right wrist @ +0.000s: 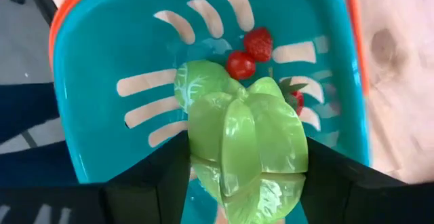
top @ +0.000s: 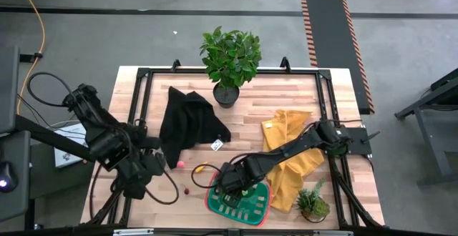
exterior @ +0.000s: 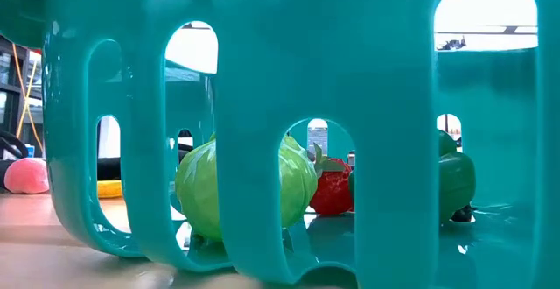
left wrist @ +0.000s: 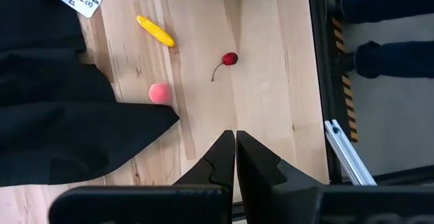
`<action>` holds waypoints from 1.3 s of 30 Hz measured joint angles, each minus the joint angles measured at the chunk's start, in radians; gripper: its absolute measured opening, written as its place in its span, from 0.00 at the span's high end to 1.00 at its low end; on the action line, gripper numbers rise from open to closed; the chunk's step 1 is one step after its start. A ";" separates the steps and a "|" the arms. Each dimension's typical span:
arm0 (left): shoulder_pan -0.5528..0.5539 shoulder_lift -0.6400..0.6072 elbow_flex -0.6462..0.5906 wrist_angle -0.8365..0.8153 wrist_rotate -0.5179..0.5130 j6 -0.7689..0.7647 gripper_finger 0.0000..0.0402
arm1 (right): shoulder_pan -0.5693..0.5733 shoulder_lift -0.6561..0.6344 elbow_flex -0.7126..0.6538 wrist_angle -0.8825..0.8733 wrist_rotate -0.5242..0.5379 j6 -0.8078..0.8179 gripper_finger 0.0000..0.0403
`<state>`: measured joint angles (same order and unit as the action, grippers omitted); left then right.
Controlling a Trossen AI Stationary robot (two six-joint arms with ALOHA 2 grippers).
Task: Pick and placing Produce into tupperware
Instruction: Put the green star fruit into the blue bin
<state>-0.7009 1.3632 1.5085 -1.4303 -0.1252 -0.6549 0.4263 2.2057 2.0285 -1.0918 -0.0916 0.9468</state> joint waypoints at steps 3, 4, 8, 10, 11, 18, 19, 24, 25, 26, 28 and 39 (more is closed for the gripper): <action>-0.036 0.000 0.000 0.000 -0.030 -0.027 0.99 | 0.000 0.015 0.000 0.001 -0.018 0.046 0.49; -0.047 0.000 0.000 0.000 -0.044 -0.034 0.99 | 0.001 0.018 0.000 -0.002 -0.019 0.059 0.49; -0.078 0.000 0.000 0.000 -0.077 -0.060 0.99 | 0.005 0.020 0.000 0.001 -0.019 0.093 0.49; -0.086 0.000 0.000 0.000 -0.080 -0.067 0.99 | 0.007 0.020 0.000 0.000 -0.020 0.103 0.49; -0.087 0.000 0.000 0.000 -0.081 -0.073 0.99 | 0.008 0.020 0.000 -0.002 -0.022 0.111 0.49; -0.087 0.000 0.000 0.000 -0.104 -0.086 0.99 | 0.017 0.020 0.000 -0.006 -0.024 0.162 0.49; -0.087 0.000 0.000 0.000 -0.107 -0.087 0.99 | 0.018 0.020 0.000 -0.005 -0.025 0.174 0.49; -0.087 0.000 0.000 0.006 -0.119 -0.086 0.99 | 0.021 0.020 0.000 -0.004 -0.026 0.194 0.49; -0.087 0.000 0.000 0.007 -0.123 -0.085 0.99 | 0.021 0.020 0.000 -0.003 -0.026 0.198 0.49; -0.087 0.000 0.000 0.007 -0.124 -0.086 0.99 | 0.022 0.020 0.000 0.000 -0.027 0.198 0.49; -0.086 0.000 0.000 0.008 -0.125 -0.086 0.99 | 0.025 0.020 0.000 0.008 -0.027 0.198 0.49; -0.086 0.000 0.000 0.008 -0.125 -0.079 0.99 | 0.026 0.020 0.000 0.018 -0.034 0.199 0.38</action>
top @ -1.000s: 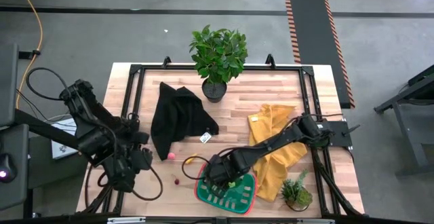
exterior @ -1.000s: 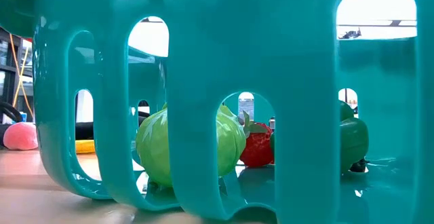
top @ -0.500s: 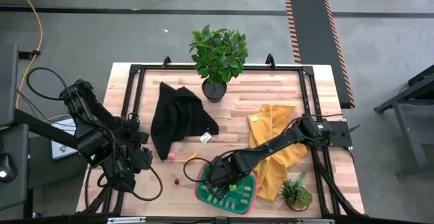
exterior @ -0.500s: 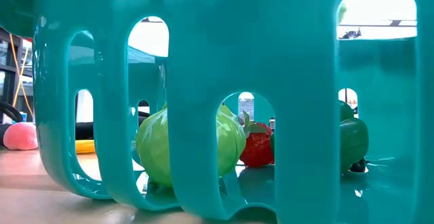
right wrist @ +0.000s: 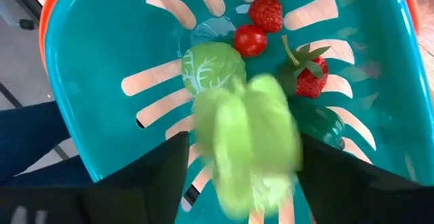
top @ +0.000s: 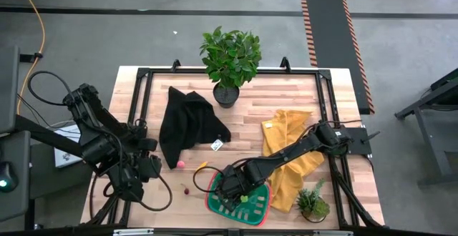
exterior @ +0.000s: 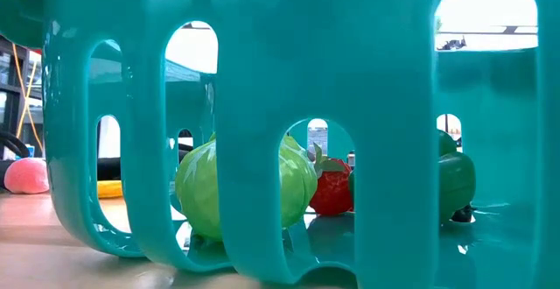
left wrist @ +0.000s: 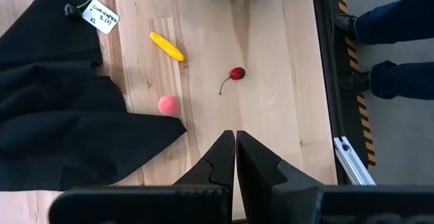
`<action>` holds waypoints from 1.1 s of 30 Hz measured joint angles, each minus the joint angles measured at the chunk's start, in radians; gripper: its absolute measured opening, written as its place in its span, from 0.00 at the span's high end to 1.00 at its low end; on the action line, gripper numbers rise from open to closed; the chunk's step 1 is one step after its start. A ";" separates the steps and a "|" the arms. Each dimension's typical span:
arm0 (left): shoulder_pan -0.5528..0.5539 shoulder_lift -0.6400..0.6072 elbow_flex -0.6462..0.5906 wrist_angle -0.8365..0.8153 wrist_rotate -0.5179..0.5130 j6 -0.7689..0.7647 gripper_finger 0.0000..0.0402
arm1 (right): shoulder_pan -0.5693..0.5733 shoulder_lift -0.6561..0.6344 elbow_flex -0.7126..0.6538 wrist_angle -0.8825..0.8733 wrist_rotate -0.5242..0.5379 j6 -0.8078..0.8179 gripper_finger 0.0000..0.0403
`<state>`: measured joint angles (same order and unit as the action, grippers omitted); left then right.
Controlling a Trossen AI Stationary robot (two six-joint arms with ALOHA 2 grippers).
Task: Pick and placing Produce into tupperware
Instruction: Put the green star fruit into the blue bin, then put the pink peach into the blue bin
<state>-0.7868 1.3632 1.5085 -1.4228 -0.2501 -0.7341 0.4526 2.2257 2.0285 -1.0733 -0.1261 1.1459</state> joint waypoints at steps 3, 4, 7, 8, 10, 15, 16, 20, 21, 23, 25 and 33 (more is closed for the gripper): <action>0.000 0.000 0.000 0.000 0.000 0.001 0.99 | 0.000 0.000 0.000 0.002 -0.001 0.004 0.34; 0.000 0.000 0.000 0.000 0.000 0.004 0.99 | 0.000 0.000 0.000 0.003 -0.001 0.006 0.34; 0.000 0.000 0.000 -0.001 0.000 0.009 0.99 | 0.000 0.000 0.000 0.013 -0.002 0.006 0.33; 0.000 0.000 0.000 -0.001 0.000 0.015 0.99 | 0.000 0.000 0.000 0.022 -0.002 0.006 0.33; 0.000 0.000 0.000 -0.001 0.000 0.029 0.99 | 0.000 0.000 0.000 0.052 -0.002 0.006 0.33; 0.000 0.000 0.000 -0.004 0.004 0.070 0.99 | -0.002 -0.002 0.000 0.136 0.001 0.000 0.33; 0.001 0.000 0.000 -0.005 0.003 0.074 0.99 | -0.006 -0.003 0.000 0.151 0.005 0.000 0.33; 0.001 -0.019 0.000 -0.021 -0.032 0.075 0.99 | -0.019 -0.033 -0.001 0.176 0.058 -0.019 0.33; 0.001 -0.030 0.000 -0.021 -0.044 0.072 0.99 | -0.021 -0.043 -0.001 0.177 0.080 -0.024 0.33; 0.001 -0.057 0.000 -0.021 -0.074 0.058 0.99 | -0.028 -0.062 -0.001 0.181 0.132 -0.036 0.33; 0.001 -0.091 0.000 -0.021 -0.109 0.042 0.99 | -0.029 -0.088 -0.001 0.196 0.188 -0.057 0.33; 0.001 -0.276 0.000 -0.076 -0.305 -0.113 0.99 | -0.026 -0.209 -0.001 0.218 0.505 -0.116 0.33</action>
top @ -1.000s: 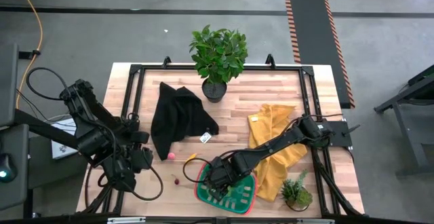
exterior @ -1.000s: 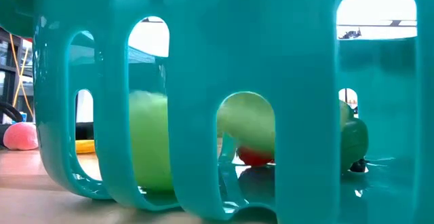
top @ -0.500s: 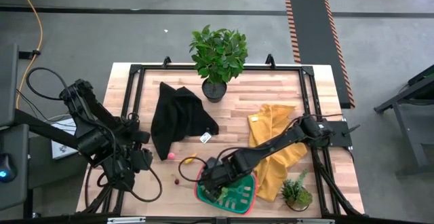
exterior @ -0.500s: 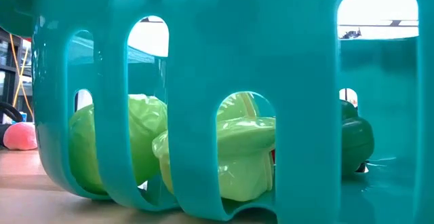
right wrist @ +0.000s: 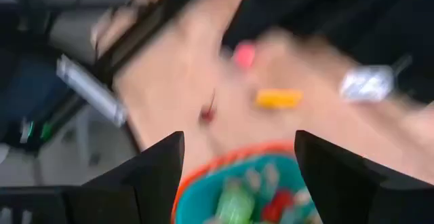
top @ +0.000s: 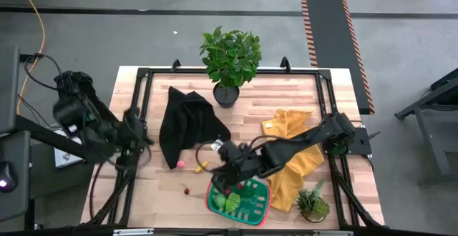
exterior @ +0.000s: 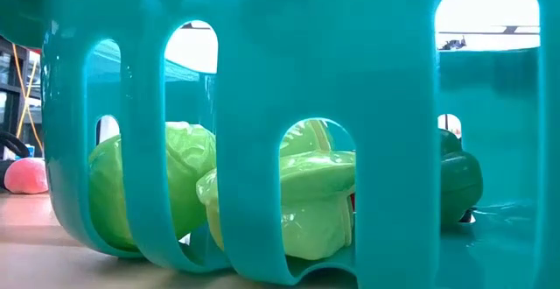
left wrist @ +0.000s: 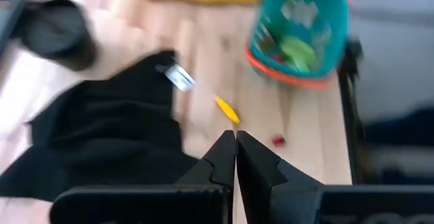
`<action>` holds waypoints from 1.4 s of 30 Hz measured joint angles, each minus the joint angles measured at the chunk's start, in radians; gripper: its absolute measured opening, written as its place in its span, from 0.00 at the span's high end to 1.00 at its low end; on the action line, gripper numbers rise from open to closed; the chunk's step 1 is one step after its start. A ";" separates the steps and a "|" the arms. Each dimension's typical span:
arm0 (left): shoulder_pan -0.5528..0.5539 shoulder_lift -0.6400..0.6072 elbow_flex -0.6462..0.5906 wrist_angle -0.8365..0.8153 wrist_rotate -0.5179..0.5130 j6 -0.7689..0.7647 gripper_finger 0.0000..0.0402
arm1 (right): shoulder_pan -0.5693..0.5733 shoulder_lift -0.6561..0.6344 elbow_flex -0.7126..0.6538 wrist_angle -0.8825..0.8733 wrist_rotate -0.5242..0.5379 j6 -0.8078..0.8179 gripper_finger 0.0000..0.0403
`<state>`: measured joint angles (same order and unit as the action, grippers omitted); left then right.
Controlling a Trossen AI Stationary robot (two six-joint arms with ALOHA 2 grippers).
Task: Pick and placing Produce into tupperware
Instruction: Put the pink peach into the blue bin
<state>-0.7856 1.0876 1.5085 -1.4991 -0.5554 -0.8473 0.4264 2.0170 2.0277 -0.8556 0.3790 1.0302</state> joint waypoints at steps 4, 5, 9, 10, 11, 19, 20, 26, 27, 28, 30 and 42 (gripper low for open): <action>0.000 -0.069 0.000 -0.064 -0.133 -0.146 0.99 | 0.013 -0.064 0.000 -0.010 0.194 -0.039 0.33; 0.000 -0.082 0.000 -0.076 -0.162 -0.189 0.99 | 0.015 -0.079 0.000 -0.020 0.228 -0.046 0.33; 0.000 -0.135 -0.036 -0.071 -0.260 -0.307 0.99 | 0.027 -0.136 0.000 -0.148 0.310 -0.026 0.33; 0.001 -0.144 -0.056 -0.070 -0.276 -0.324 0.99 | 0.027 -0.150 0.000 -0.195 0.330 -0.005 0.33; 0.001 -0.159 -0.081 -0.073 -0.280 -0.339 0.99 | 0.031 -0.161 0.000 -0.244 0.352 0.019 0.33; 0.001 -0.276 -0.392 -0.071 -0.239 -0.564 0.99 | 0.066 -0.209 0.000 -0.537 0.459 0.203 0.33; 0.001 -0.287 -0.431 -0.066 -0.228 -0.588 0.99 | 0.066 -0.210 0.000 -0.564 0.464 0.224 0.33; 0.000 -0.339 -0.631 0.081 -0.136 -0.602 0.99 | 0.066 -0.210 0.000 -0.638 0.476 0.271 0.33; 0.001 -0.346 -0.663 0.121 -0.120 -0.597 0.99 | 0.067 -0.210 0.000 -0.641 0.479 0.268 0.33; 0.000 -0.351 -0.692 0.157 -0.100 -0.586 0.99 | 0.067 -0.210 0.000 -0.648 0.482 0.265 0.33; 0.000 -0.360 -0.743 0.219 -0.044 -0.547 0.99 | 0.065 -0.210 0.000 -0.664 0.482 0.261 0.33; 0.001 -0.357 -0.794 0.350 0.157 -0.239 0.99 | 0.065 -0.209 -0.001 -0.706 0.478 0.255 0.33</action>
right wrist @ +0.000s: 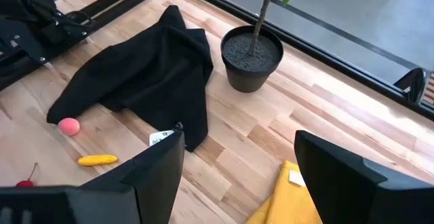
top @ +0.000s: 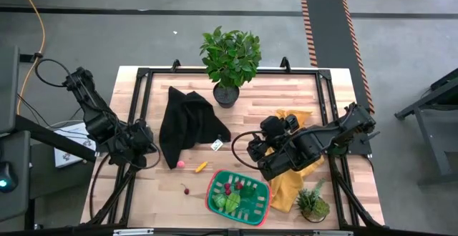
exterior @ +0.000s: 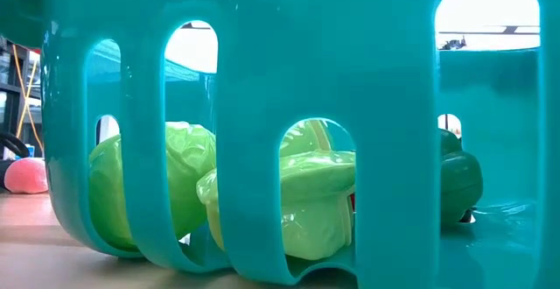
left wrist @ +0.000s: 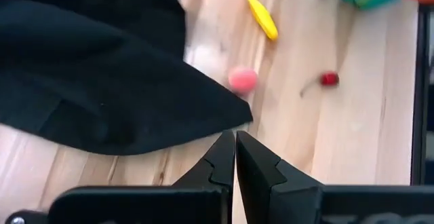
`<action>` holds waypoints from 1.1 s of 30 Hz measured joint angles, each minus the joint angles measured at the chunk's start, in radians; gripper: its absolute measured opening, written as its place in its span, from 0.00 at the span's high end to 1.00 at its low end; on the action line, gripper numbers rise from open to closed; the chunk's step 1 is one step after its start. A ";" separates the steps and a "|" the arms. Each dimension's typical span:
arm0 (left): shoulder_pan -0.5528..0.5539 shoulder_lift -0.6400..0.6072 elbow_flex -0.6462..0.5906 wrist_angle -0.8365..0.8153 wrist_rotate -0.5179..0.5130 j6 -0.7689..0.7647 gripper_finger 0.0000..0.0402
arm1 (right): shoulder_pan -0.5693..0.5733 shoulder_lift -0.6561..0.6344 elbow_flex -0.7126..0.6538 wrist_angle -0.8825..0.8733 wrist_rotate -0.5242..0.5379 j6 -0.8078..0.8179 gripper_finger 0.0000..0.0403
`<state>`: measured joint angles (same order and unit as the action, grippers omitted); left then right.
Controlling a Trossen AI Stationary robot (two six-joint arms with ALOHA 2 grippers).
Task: Pick and placing Produce into tupperware
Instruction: Put the pink peach into the blue bin
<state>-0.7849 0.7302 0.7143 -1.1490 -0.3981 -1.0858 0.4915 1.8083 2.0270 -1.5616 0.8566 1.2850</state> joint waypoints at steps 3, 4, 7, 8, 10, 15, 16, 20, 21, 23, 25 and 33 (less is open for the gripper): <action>0.000 0.024 0.000 0.002 0.057 0.091 0.99 | 0.000 0.000 0.000 -0.001 0.000 -0.002 0.33; 0.000 0.037 0.000 0.003 0.080 0.119 0.99 | 0.000 0.000 0.000 -0.001 -0.001 -0.002 0.33; 0.000 0.083 0.000 0.050 0.117 0.236 0.99 | 0.000 0.000 0.000 -0.001 -0.005 -0.002 0.33; 0.000 0.100 0.000 0.075 0.118 0.284 0.99 | 0.000 0.000 0.000 -0.001 -0.005 -0.002 0.33; 0.000 0.139 0.000 0.116 0.118 0.357 0.99 | 0.000 0.000 0.000 -0.001 -0.013 -0.002 0.33; 0.045 0.249 0.000 0.119 0.129 0.463 0.98 | 0.000 0.000 0.000 0.004 -0.023 -0.002 0.33; 0.063 0.264 0.000 0.124 0.133 0.484 0.98 | 0.000 0.000 0.000 0.006 -0.024 -0.002 0.33; 0.178 0.316 0.000 0.205 0.193 0.599 0.90 | 0.002 0.000 0.000 0.014 -0.032 -0.002 0.33; 0.212 0.324 0.000 0.218 0.217 0.614 0.86 | 0.003 0.000 0.000 0.014 -0.040 -0.002 0.33; 0.276 0.336 0.000 0.235 0.260 0.649 0.80 | 0.006 0.001 0.000 0.014 -0.046 -0.002 0.33; 0.326 0.339 0.000 0.256 0.290 0.697 0.75 | 0.011 0.001 0.000 0.014 -0.046 -0.002 0.33; 0.479 0.360 0.001 0.354 0.419 0.901 0.65 | 0.020 0.001 0.000 0.014 -0.047 0.001 0.33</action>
<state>-0.3060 1.0906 0.7151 -0.7953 0.0206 -0.1846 0.5117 1.8091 2.0266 -1.5475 0.8097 1.2858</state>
